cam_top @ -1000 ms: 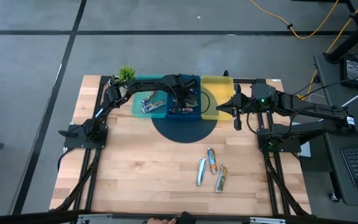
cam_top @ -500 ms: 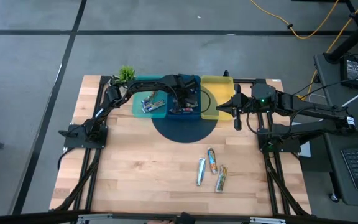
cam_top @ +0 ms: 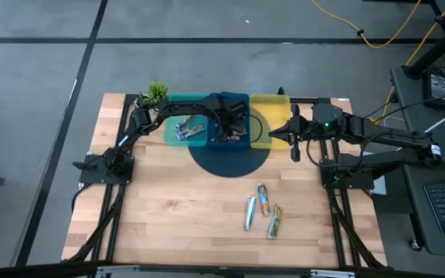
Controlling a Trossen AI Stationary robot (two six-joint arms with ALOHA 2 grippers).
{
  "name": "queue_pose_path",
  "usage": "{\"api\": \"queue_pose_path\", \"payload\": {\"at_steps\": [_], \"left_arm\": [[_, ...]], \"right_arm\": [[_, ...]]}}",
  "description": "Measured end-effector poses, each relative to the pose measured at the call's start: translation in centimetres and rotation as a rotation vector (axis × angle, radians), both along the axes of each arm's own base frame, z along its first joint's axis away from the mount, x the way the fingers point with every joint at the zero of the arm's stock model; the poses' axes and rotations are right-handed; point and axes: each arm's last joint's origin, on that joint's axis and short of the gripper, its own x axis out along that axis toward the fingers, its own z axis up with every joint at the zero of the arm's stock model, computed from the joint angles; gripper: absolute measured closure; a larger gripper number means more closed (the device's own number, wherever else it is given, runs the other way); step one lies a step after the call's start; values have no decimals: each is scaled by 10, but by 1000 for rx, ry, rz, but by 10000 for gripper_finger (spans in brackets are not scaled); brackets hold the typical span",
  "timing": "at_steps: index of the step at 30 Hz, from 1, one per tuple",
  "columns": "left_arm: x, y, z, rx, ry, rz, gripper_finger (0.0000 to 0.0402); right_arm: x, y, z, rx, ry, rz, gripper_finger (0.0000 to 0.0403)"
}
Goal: Pick and place Granola Bars by type
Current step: Put the red granola bar into the blue bin
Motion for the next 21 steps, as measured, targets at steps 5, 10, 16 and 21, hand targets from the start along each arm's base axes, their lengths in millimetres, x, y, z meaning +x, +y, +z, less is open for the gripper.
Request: {"api": "queue_pose_path", "payload": {"at_steps": [5, 10, 16, 21], "left_arm": [[1, -3, 2, -1, 0, -4, 400], [0, -5, 17, 34, 9, 29, 398], [-1, -6, 56, 36, -96, 49, 399], [-3, -4, 61, 14, -110, 58, 399]], "right_arm": [[0, 0, 0, 0, 0, 0, 383], [0, 0, 0, 0, 0, 0, 383], [0, 0, 0, 0, -1, 0, 383], [0, 0, 0, -1, -1, 0, 383]]}}
